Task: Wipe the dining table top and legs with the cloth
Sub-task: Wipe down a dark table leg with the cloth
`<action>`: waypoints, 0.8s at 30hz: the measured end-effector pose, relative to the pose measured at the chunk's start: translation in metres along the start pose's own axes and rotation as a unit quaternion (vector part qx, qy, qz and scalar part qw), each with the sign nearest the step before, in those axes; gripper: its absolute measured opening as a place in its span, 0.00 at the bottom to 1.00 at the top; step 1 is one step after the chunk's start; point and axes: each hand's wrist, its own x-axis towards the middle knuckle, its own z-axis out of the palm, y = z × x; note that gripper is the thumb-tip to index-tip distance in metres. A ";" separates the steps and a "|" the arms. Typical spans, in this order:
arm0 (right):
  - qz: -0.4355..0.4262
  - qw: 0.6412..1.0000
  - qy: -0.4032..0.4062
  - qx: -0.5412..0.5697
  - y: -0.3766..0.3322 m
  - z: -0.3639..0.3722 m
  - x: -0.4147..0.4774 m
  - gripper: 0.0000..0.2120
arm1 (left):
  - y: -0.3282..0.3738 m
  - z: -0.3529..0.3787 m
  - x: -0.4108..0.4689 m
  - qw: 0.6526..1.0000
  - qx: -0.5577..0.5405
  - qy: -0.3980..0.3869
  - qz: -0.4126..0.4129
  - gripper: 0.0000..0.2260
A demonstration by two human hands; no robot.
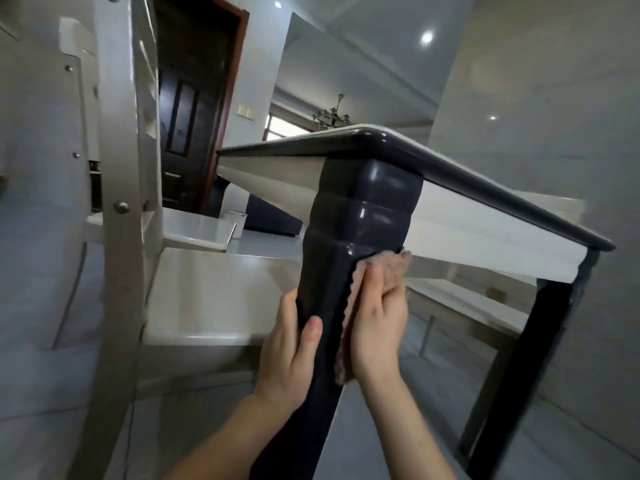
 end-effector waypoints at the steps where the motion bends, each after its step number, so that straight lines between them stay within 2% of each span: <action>1: 0.023 1.000 -0.003 0.008 -0.004 -0.001 0.010 0.38 | -0.001 0.000 0.000 1.000 -0.005 -0.002 -0.001 0.20; 2: 0.028 0.999 0.002 0.025 -0.009 -0.002 0.013 0.35 | -0.001 0.001 0.000 1.000 -0.011 -0.003 -0.001 0.20; 4: 0.016 0.997 0.014 0.074 -0.006 0.000 -0.002 0.21 | -0.001 0.001 -0.002 1.000 -0.017 0.002 0.006 0.20; 6: 0.028 0.994 0.024 0.106 0.014 0.001 -0.051 0.16 | 0.001 0.002 -0.002 1.000 -0.016 0.006 0.013 0.20; 7: 0.046 0.992 0.016 0.117 0.033 0.000 -0.080 0.17 | 0.000 0.003 -0.002 1.000 -0.015 0.009 0.015 0.19; 9: 0.138 0.978 0.009 0.159 0.076 -0.002 -0.131 0.20 | -0.003 0.004 0.000 1.000 -0.015 0.009 0.018 0.19; 12: 0.196 0.969 0.016 0.148 0.093 -0.008 -0.159 0.16 | -0.006 0.004 0.001 1.000 -0.013 0.000 0.013 0.21; 14: 0.182 0.973 -0.009 0.140 0.066 -0.007 -0.129 0.15 | -0.002 0.003 -0.001 1.000 -0.011 -0.002 0.021 0.22; 17: 0.080 0.989 -0.041 0.120 0.026 -0.008 -0.063 0.27 | 0.000 0.002 0.000 0.999 -0.010 -0.008 0.038 0.22; 20: 0.006 0.994 -0.033 0.107 0.029 -0.002 -0.057 0.25 | -0.004 -0.002 0.003 0.999 -0.008 -0.035 0.033 0.21; 22: 0.022 0.996 -0.030 0.082 0.061 0.001 -0.102 0.23 | -0.005 -0.005 0.004 0.998 -0.003 -0.047 0.031 0.21; 24: 0.093 0.994 -0.010 0.052 0.095 -0.002 -0.159 0.21 | -0.003 -0.005 0.003 0.998 -0.010 -0.060 0.014 0.21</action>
